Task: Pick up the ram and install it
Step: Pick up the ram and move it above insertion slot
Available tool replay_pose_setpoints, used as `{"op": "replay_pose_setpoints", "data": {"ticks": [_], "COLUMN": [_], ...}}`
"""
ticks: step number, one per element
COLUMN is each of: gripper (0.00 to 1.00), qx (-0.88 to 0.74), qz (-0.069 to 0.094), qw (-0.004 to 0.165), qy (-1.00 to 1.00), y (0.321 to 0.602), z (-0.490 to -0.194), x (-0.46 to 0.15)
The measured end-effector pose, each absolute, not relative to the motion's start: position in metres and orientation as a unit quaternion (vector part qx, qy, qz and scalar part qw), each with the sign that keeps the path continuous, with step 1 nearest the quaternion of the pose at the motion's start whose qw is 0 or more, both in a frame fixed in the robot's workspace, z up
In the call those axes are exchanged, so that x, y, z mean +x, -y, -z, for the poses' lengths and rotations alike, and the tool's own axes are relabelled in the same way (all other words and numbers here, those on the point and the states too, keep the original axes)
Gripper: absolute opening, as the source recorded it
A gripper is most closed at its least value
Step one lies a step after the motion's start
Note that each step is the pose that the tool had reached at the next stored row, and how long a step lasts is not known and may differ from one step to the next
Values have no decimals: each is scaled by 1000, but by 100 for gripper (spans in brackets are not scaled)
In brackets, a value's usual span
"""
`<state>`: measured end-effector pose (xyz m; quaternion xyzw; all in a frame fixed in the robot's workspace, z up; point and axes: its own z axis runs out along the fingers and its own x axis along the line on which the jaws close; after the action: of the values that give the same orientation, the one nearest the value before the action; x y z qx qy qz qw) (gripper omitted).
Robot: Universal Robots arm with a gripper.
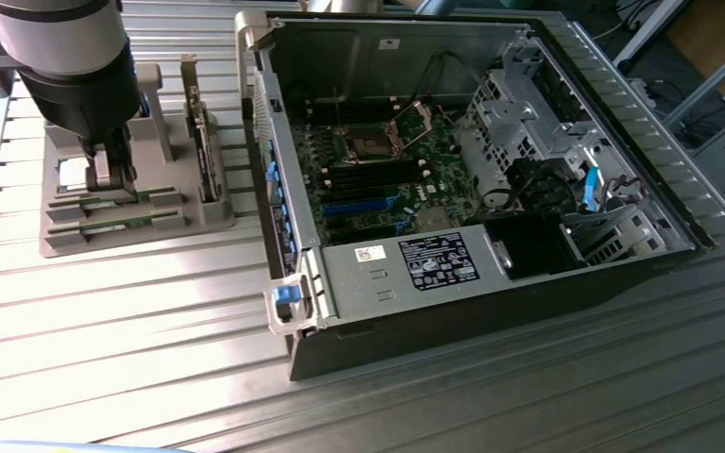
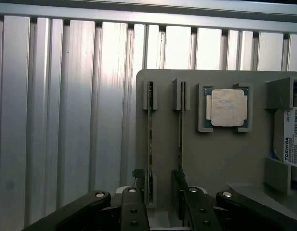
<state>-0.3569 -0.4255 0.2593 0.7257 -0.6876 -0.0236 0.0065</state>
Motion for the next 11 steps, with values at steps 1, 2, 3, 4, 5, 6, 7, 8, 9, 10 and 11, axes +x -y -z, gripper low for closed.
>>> {"op": "replay_pose_setpoints", "data": {"ticks": [1, 2, 3, 4, 5, 6, 7, 8, 9, 10, 11], "gripper": [36, 36, 36, 36, 36, 36, 36, 36, 36, 36, 36], "qx": [726, 726, 726, 726, 726, 726, 726, 726, 726, 726, 726], "qz": [24, 24, 24, 24, 24, 24, 24, 24, 24, 24, 24], "qw": [7, 7, 7, 7, 7, 7, 7, 7, 7, 7, 7], "qy": [688, 688, 688, 688, 688, 688, 688, 688, 688, 688, 688], "y": [426, 426, 426, 426, 426, 426, 426, 426, 426, 426, 426], "z": [-259, -259, -258, -258, -257, -257, -257, -256, -256, -255, -255], "x": [-357, -357, -357, -357, -357, -357, -357, -357, -357, -357, -357]}}
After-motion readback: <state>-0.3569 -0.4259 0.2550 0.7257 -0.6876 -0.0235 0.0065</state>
